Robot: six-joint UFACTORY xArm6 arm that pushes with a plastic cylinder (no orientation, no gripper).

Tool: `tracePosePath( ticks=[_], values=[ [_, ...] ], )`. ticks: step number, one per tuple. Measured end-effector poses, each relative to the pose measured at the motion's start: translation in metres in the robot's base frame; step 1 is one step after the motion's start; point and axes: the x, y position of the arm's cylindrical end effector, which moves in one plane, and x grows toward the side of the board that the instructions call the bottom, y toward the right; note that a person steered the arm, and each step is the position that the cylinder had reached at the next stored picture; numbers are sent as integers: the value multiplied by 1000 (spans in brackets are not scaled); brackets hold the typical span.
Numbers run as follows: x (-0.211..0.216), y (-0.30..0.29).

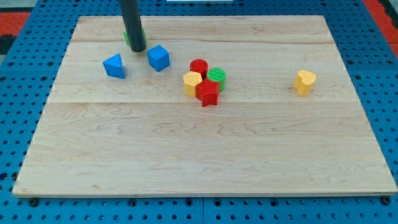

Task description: Push the cube into the green circle

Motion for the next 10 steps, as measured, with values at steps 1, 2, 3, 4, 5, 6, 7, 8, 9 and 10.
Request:
tracePosePath(
  ticks=[1,2,3,4,5,6,7,8,9,10],
  values=[
    [-24,52],
    [-20,16],
    [-34,-10],
    [-26,22],
    [-37,46],
    [-59,39],
    [-59,38],
    [-57,30],
    [-39,24],
    [-36,17]
  ],
)
